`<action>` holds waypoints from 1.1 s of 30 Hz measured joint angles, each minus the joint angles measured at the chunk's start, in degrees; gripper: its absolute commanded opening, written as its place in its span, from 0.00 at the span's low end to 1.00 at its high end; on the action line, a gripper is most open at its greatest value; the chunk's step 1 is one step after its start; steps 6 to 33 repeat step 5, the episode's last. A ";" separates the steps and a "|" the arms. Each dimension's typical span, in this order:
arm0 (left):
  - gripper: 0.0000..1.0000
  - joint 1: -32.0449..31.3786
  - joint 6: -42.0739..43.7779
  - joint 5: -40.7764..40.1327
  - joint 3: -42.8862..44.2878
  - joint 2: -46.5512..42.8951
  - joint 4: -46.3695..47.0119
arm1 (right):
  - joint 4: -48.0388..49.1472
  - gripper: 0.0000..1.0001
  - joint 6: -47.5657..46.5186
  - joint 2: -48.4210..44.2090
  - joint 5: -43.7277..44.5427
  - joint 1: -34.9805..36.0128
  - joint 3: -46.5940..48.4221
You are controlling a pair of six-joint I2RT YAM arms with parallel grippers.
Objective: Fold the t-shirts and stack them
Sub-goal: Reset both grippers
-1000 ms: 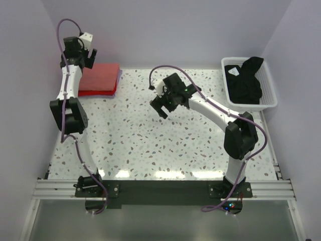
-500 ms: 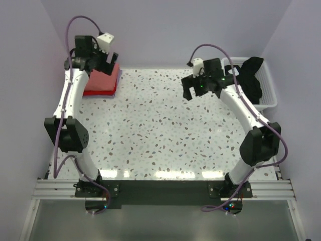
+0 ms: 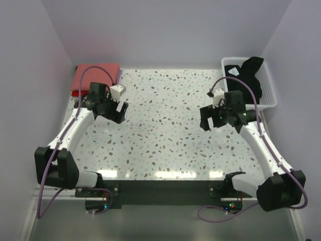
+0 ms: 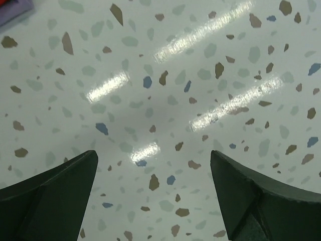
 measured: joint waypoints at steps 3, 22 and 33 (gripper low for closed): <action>1.00 -0.09 -0.85 -0.15 -5.05 -4.17 0.20 | -1.38 0.99 -0.31 -5.22 0.00 0.00 -4.09; 1.00 -0.11 -1.14 -0.22 -6.62 -6.51 0.42 | -1.73 0.99 -0.52 -7.26 -0.02 0.02 -5.31; 1.00 -0.11 -1.14 -0.22 -6.62 -6.51 0.42 | -1.73 0.99 -0.52 -7.26 -0.02 0.02 -5.31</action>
